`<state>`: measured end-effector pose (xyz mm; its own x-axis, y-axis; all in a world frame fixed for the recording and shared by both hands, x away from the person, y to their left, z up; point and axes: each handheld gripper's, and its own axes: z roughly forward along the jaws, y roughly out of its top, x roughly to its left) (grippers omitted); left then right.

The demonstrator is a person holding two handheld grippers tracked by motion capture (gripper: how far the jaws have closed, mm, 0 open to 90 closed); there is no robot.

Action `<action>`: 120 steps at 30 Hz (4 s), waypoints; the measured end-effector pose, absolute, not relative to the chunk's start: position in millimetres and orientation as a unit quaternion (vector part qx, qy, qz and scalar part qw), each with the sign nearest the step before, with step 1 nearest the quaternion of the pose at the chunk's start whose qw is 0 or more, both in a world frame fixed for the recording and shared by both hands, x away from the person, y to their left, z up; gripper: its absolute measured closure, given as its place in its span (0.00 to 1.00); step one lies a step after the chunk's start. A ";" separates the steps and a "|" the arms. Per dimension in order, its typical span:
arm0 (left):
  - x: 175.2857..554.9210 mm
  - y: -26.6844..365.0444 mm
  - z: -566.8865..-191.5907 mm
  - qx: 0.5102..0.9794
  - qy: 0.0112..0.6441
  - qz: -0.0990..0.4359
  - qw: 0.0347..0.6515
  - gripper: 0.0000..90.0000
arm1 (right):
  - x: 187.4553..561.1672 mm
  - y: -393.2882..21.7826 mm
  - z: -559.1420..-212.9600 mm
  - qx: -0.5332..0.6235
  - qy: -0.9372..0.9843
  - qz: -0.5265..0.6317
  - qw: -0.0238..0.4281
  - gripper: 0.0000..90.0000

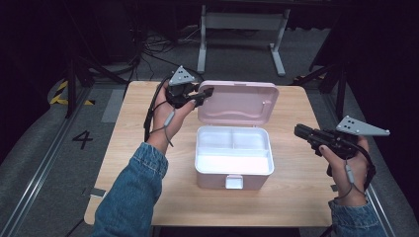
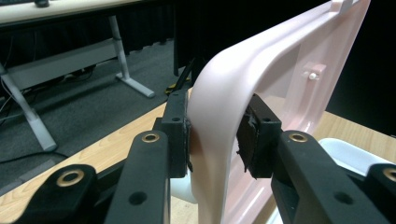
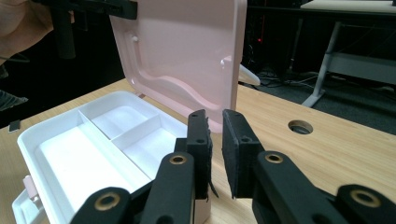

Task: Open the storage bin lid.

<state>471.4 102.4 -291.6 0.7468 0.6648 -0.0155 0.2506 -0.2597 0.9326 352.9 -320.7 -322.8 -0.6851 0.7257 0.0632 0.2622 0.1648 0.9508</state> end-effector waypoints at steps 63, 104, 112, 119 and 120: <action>555.3 99.3 -349.7 0.764 0.403 0.132 0.487 0.68 | 359.7 -340.9 -342.6 0.383 0.747 0.504 0.203 0.79; 571.0 97.0 -390.4 0.789 0.433 0.108 0.422 0.69 | 363.7 -341.8 -348.9 0.388 0.752 0.497 0.193 0.78; 569.9 98.4 -396.3 0.785 0.440 0.091 0.426 0.61 | 364.4 -341.3 -350.2 0.390 0.752 0.496 0.190 0.77; 560.6 106.3 -382.1 0.768 0.442 0.119 0.448 0.41 | 365.1 -341.3 -351.3 0.391 0.753 0.495 0.188 0.76; 558.7 107.8 -378.9 0.768 0.437 0.125 0.451 0.41 | 365.4 -341.0 -351.7 0.392 0.753 0.494 0.186 0.76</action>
